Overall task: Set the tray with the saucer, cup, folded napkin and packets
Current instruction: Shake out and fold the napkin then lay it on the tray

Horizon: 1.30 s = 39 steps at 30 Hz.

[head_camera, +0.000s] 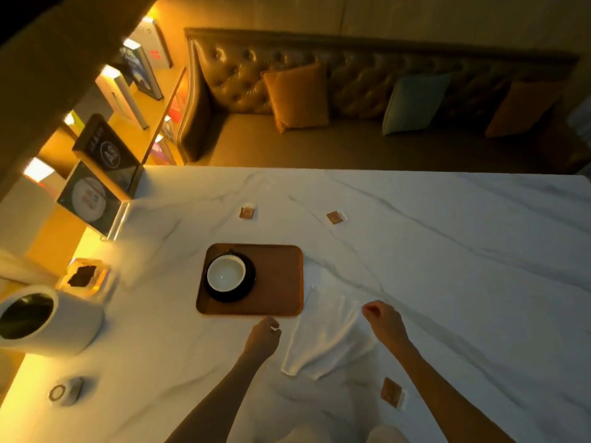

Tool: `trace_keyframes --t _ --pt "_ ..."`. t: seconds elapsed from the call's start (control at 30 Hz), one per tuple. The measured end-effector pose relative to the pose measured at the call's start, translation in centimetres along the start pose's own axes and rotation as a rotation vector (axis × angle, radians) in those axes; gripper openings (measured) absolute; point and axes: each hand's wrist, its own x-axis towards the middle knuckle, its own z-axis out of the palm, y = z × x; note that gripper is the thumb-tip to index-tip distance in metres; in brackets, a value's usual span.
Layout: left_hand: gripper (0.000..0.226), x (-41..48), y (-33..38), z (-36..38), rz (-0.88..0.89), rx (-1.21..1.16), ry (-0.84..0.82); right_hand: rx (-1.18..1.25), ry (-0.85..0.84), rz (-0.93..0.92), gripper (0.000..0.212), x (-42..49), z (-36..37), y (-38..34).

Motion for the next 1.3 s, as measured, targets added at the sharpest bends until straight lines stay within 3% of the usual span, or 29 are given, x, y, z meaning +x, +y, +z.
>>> trace_keyframes --t 0.13,0.33,0.47,0.6,0.8,0.97,1.1,1.3 --pt "0.029 0.6 -1.1 2.6 -0.092 0.022 0.003 -0.128 -0.112 -0.054 0.018 4.2 1.9 -2.9" --pt "0.037 1.7 -2.1 6.0 -0.241 0.012 -0.014 -0.311 -0.287 -0.175 0.038 8.6 6.7 -6.2" --pt "0.043 2.1 -2.4 7.2 -0.270 0.091 -0.032 -0.442 -0.278 -0.251 0.033 9.1 9.3 -6.1" --pt "0.044 2.4 -2.8 8.1 -0.259 0.149 -0.097 -0.433 -0.234 -0.201 0.022 8.1 10.5 -4.4" --pt "0.022 2.4 -3.1 8.0 -0.104 0.181 -0.124 -0.240 -0.185 -0.114 0.013 7.1 8.0 -3.0" --pt "0.020 1.3 -0.6 5.9 -0.005 0.130 -0.023 -0.114 -0.109 -0.234 0.010 6.5 2.5 -3.5" --pt "0.023 0.9 3.3 2.1 0.200 0.149 0.075 -0.080 -0.007 -0.297 0.028 6.3 -3.4 -4.5" --pt "0.007 -1.4 14.6 -9.3 0.624 0.160 0.185 -0.057 0.175 -0.441 0.023 6.9 -15.0 -11.3"
